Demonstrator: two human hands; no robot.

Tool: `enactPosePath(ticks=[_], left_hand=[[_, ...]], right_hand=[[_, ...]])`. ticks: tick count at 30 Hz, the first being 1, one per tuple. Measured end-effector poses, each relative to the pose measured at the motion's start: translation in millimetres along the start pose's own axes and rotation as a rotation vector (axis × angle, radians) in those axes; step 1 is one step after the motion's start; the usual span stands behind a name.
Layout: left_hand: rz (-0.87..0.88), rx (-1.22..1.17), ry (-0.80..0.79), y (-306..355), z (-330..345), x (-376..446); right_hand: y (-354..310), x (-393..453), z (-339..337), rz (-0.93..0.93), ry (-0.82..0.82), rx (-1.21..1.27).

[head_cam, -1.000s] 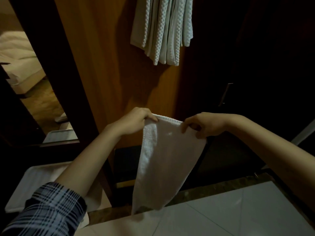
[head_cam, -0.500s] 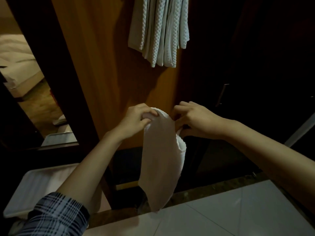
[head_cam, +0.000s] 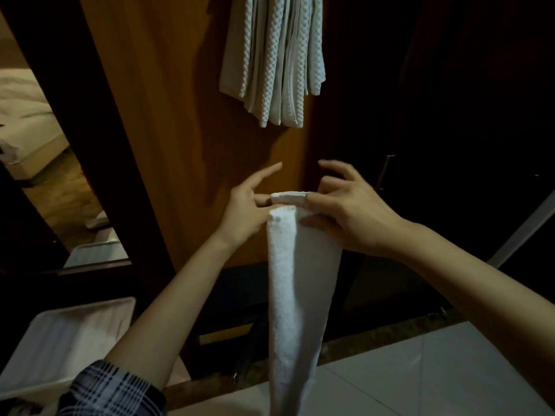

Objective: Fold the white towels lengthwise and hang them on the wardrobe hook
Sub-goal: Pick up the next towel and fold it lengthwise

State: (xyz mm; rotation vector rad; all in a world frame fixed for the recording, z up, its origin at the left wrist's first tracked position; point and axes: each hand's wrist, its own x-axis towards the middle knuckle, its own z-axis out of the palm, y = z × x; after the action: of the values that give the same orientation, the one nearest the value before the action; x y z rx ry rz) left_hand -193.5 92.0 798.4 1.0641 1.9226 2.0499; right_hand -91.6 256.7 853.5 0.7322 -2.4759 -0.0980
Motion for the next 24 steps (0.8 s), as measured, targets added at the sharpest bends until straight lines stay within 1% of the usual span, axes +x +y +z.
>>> enactPosePath(ticks=[3,6,12,16,20,24], left_hand=[[-0.012,0.001,-0.020,5.3,10.2,5.9],[-0.021,0.011,-0.006,9.7,16.1,11.1],[-0.034,-0.029,-0.044,18.4,25.5,14.2],[-0.001,-0.033,-0.069,25.7,31.2,12.2],[0.056,-0.013,-0.079,29.8,38.3,10.4],[0.020,-0.013,-0.104,35.8,37.1,10.9]], right_hand=[[12.7,-3.3,-4.4,0.099,0.033,-0.191],[20.1,-8.6,-8.4,0.133,0.087,-0.271],[30.3,-15.2,-15.1,0.106,0.106,-0.283],[31.1,-17.3,-13.4,0.160,0.148,-0.294],[34.7,-18.1,-13.4,0.232,0.156,-0.289],[38.1,-18.6,-11.0,0.273,0.196,-0.259]])
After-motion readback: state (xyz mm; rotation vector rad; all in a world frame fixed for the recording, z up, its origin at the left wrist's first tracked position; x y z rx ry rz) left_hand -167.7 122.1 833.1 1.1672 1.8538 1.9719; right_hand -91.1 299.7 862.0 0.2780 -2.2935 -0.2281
